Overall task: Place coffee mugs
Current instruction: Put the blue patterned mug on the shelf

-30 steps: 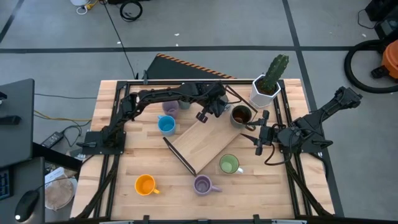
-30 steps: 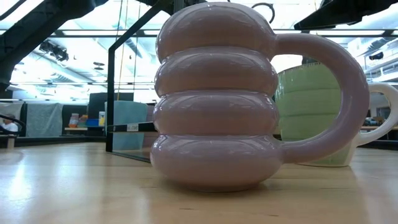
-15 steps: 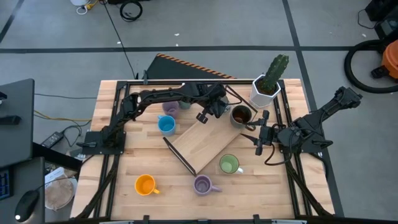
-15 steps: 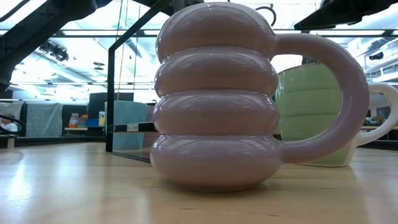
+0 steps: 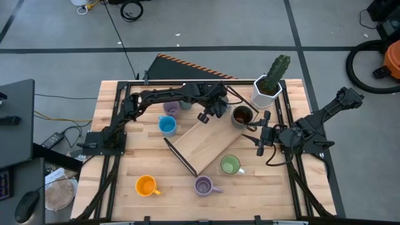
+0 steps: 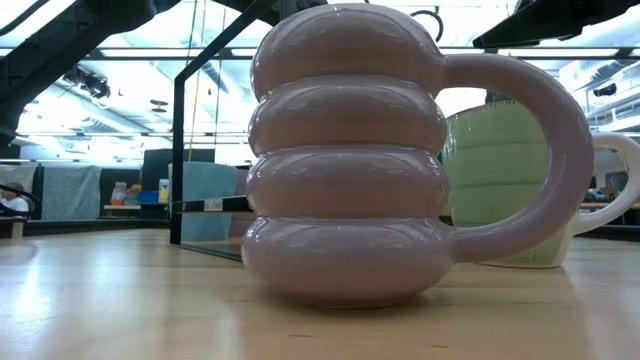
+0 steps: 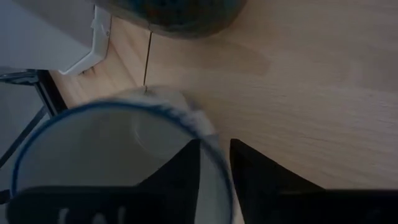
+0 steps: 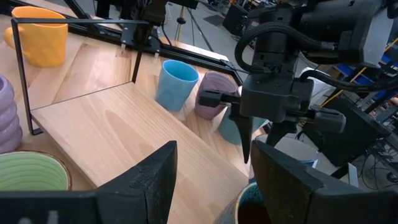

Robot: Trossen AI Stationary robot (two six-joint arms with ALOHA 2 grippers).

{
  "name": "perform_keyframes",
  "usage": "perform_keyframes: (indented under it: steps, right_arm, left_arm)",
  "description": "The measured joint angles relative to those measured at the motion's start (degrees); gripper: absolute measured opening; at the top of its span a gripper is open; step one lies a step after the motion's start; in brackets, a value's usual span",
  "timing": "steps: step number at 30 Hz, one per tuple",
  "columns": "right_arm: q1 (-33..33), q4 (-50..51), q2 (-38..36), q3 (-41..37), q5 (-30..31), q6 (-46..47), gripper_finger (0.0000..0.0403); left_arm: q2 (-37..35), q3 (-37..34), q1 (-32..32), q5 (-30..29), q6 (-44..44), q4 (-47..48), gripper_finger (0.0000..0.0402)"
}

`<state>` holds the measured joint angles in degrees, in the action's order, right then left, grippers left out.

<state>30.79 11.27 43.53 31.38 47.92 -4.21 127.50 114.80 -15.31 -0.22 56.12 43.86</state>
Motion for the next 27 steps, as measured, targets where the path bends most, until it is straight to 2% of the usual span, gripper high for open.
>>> perform_keyframes:
  steps: [9,17,19,25,27]
  right_arm:
    - [0.0,0.0,0.0,0.0,0.0,0.0,0.0210]
    - [0.0,0.0,0.0,0.0,-0.1,0.0,0.0210]
    - [0.0,0.0,0.0,0.0,-0.1,0.0,0.0210]
    - [0.0,0.0,0.0,0.0,-0.1,0.0,0.0210]
    - [0.0,0.0,0.0,0.0,-0.1,0.0,0.0210]
  left_arm:
    - [0.0,0.0,0.0,-0.7,-1.4,-0.4,0.0131]
    - [0.0,0.0,0.2,-1.6,1.8,0.0,0.0132]
    - [0.0,0.0,0.2,-1.7,2.7,0.6,0.0119]
    - [0.0,0.0,0.5,-1.6,2.7,0.7,0.0035]
    - [-0.2,0.0,0.6,-2.9,2.4,1.4,0.0027]
